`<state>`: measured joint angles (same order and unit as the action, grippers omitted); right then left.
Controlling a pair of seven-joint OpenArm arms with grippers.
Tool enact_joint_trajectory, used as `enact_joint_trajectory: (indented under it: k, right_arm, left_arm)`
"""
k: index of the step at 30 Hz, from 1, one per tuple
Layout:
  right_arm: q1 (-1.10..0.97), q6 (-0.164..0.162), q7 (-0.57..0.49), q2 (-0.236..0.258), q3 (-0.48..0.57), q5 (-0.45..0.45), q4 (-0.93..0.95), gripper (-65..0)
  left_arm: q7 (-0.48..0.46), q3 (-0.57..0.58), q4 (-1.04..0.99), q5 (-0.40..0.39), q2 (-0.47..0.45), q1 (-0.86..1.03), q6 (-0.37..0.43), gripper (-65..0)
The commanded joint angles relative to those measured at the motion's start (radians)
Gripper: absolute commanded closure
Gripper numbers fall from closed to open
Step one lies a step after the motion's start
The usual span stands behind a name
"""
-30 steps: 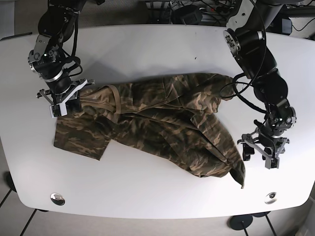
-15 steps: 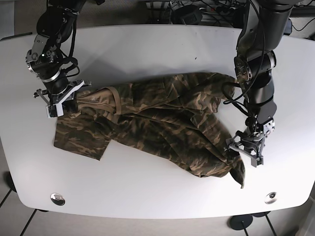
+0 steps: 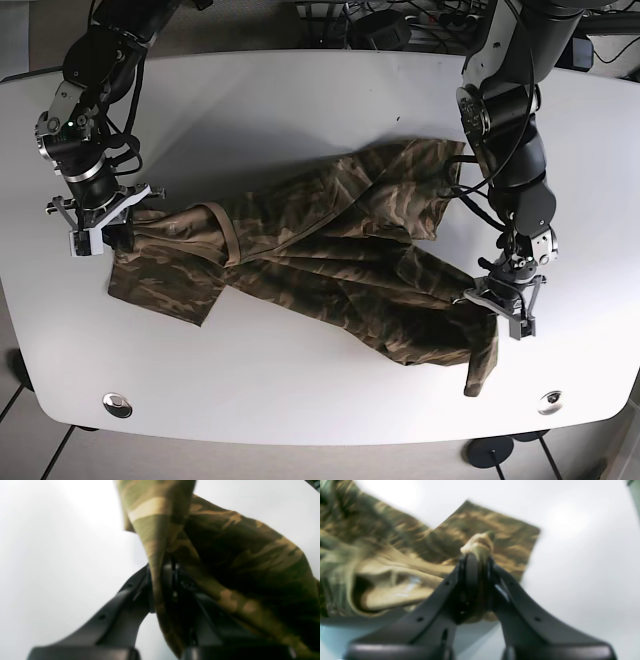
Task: Fold the T-shirt properly
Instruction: 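Lay the camouflage shirt down and spread it with both grippers, then pull the shirt edges apart with both grippers to flatten it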
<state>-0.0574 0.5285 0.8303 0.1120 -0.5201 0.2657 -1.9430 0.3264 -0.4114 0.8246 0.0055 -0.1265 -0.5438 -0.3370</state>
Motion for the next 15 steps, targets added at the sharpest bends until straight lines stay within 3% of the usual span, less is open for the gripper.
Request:
enact_joint_trajectory:
  k: [1,4,8,10,15]
  right_arm:
    - [0.017,0.022,-0.022,0.024,-0.001,0.011,-0.020,-2.2]
    - [-0.017,0.023,-0.022,0.028,-0.024,0.011,-0.020,-2.2]
    - [-0.081,0.094,-0.022,0.022,-0.073,0.011,-0.019,-2.2]
    - [-0.129,0.098,-0.022,0.022,-0.074,0.011,-0.019,-2.2]
    - [-0.190,0.098,-0.027,0.022,-0.074,0.011,-0.019,-2.2]
  left_arm:
    - [0.044,-0.001,0.215,-0.011,-0.008,0.037,-0.026,0.0]
    - [0.156,-0.027,0.474,-0.035,0.011,0.158,-0.078,0.0]
    - [0.310,-0.109,0.761,-0.186,0.012,0.348,-0.083,0.0]
    - [0.331,-0.163,0.878,-0.263,0.012,0.479,-0.083,0.0]
    - [0.330,-0.223,0.979,-0.344,0.011,0.677,-0.083,0.0]
